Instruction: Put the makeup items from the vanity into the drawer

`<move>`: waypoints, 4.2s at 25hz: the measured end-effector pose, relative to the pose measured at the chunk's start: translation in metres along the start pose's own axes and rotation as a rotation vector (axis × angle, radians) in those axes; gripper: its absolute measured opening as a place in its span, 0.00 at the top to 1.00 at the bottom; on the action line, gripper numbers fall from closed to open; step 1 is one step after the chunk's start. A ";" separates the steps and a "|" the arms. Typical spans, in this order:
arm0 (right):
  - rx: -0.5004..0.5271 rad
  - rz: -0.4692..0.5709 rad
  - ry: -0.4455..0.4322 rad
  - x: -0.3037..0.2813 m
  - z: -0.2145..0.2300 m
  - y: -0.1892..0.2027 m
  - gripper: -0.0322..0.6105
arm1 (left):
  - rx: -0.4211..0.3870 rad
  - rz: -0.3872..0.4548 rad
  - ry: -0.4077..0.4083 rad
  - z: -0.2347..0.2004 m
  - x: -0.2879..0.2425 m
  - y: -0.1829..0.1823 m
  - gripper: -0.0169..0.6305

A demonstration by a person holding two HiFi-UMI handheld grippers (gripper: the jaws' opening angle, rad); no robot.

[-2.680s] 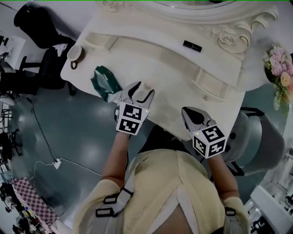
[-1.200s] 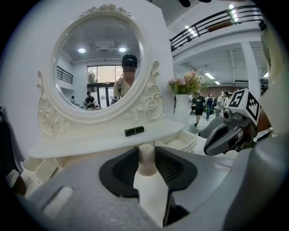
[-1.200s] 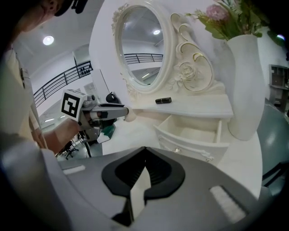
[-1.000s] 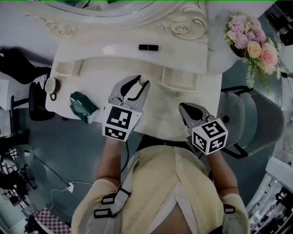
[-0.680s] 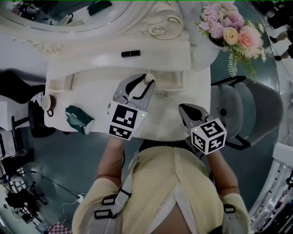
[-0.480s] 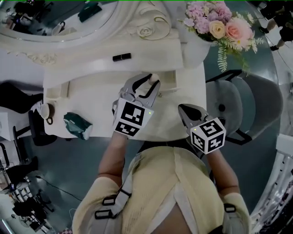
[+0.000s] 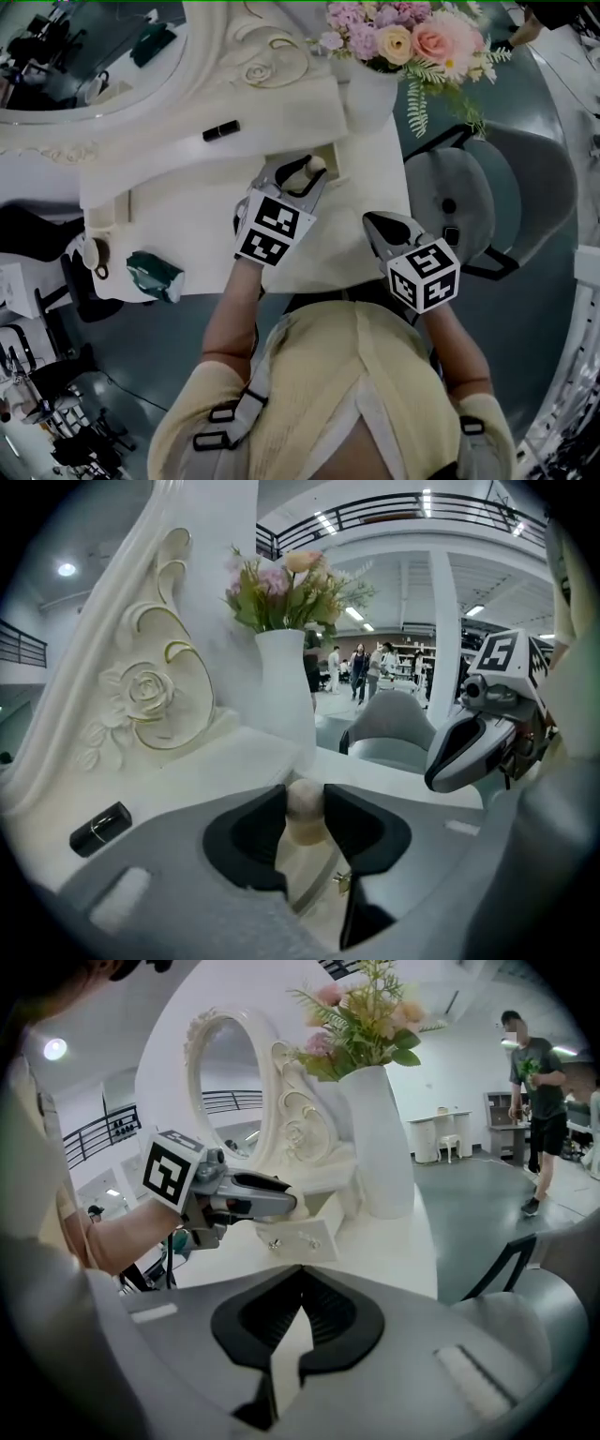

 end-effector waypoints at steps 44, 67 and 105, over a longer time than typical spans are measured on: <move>0.094 -0.011 -0.130 -0.020 -0.023 -0.018 0.95 | -0.236 0.037 -0.226 -0.060 0.110 -0.006 0.67; 0.132 -0.058 -0.124 -0.028 -0.037 -0.009 0.95 | -0.222 -0.142 -0.217 -0.167 0.065 0.021 0.67; 0.096 -0.074 -0.136 -0.025 -0.034 0.000 0.95 | -0.431 -0.217 -0.139 -0.145 0.060 0.013 0.81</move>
Point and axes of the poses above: the fingertips, and each gripper's own axes: x backward along the fingers, z to its right, y out of its underside, the point moved 2 cm from there along x, backward along the fingers, and after that the axes turned 6 degrees about x, right-handed, at the moved point
